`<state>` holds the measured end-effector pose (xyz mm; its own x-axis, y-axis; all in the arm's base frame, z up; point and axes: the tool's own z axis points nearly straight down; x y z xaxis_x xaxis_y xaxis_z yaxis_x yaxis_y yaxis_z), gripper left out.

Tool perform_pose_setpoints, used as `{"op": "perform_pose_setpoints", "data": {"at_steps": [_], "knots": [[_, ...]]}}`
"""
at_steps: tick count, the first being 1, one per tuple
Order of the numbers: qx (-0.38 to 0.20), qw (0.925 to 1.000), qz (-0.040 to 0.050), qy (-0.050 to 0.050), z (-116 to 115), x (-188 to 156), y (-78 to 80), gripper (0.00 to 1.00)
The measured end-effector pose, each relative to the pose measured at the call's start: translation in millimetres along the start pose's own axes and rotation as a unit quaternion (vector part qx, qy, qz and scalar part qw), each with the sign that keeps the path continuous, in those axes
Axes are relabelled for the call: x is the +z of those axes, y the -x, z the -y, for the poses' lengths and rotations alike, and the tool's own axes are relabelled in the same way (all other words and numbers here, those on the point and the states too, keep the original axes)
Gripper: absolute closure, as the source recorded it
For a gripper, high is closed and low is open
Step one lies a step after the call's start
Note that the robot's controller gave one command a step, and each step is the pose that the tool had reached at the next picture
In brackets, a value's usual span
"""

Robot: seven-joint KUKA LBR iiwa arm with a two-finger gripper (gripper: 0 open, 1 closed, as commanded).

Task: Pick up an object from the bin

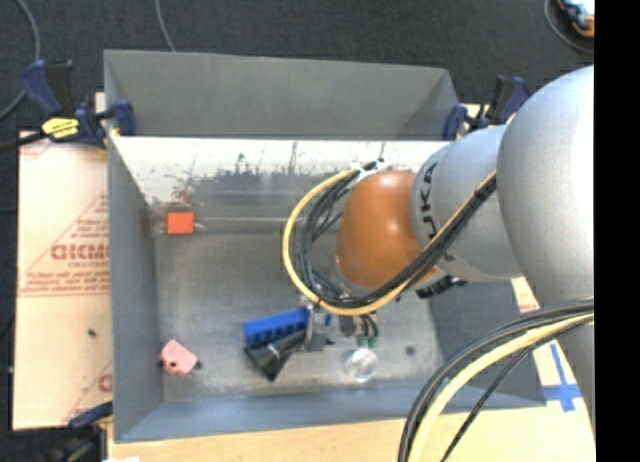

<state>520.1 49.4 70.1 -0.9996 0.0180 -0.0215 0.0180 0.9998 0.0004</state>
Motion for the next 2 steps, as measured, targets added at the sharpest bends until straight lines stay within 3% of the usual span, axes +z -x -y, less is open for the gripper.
{"op": "perform_pose_setpoints", "data": {"at_steps": [1, 2], "knots": [[0.0, 1.0, 0.0, 0.0, 0, 0, 0.0, 1.0], [0.011, 0.9999, 0.0037, 0.001, -6, -21, -0.5, 1.0]]}}
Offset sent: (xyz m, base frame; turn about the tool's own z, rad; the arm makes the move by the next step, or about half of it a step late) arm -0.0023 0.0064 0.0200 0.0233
